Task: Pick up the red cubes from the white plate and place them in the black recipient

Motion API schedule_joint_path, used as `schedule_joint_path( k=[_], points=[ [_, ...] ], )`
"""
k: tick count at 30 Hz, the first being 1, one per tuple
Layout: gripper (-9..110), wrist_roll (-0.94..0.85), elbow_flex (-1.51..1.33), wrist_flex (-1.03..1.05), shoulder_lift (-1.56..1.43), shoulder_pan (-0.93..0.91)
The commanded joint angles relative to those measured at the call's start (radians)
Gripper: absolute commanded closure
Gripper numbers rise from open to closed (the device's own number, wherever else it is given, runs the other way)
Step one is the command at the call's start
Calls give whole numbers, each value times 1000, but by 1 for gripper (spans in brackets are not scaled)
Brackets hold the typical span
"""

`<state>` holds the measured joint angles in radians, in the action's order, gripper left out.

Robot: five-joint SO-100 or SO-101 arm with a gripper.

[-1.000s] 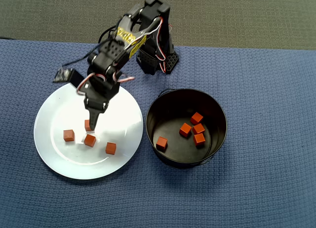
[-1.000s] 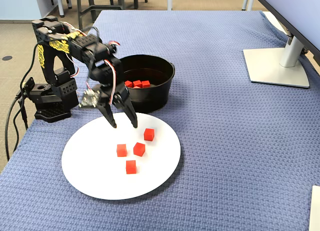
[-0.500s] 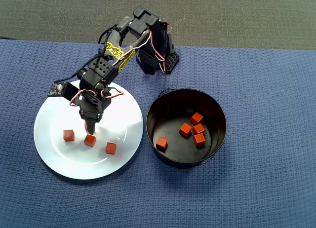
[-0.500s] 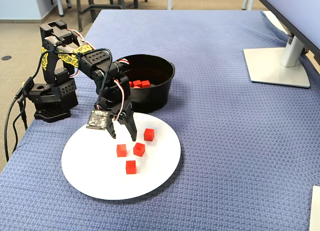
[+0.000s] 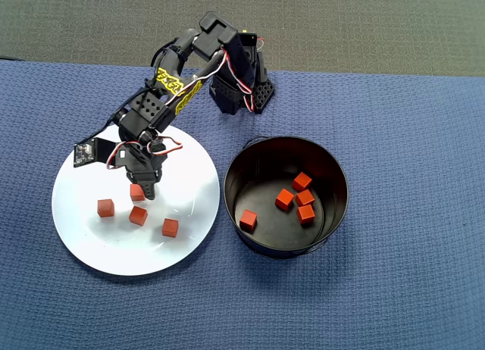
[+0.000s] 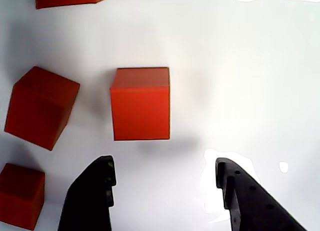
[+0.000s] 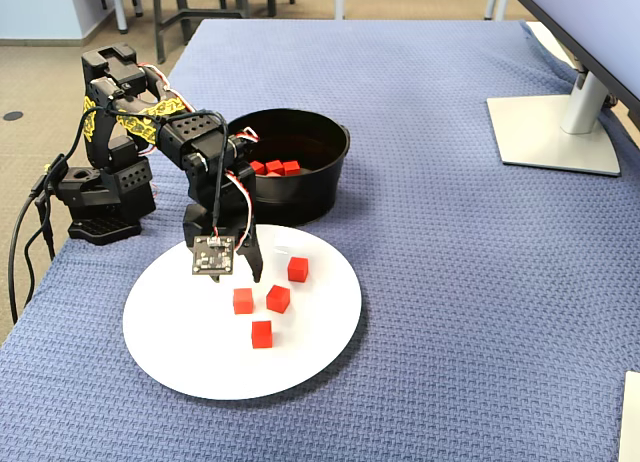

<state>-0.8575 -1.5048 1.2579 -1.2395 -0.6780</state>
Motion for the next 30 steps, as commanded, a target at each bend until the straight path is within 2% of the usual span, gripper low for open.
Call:
schedule_joint_path(
  k=[1,10,25,30],
  points=[
    [84,-34,81,-25,12,-14],
    [89,-57,161,-20,74,-34],
    [88,-112,209,-34,107,-63],
    [94,-110,215,-38,110,-64]
  ],
)
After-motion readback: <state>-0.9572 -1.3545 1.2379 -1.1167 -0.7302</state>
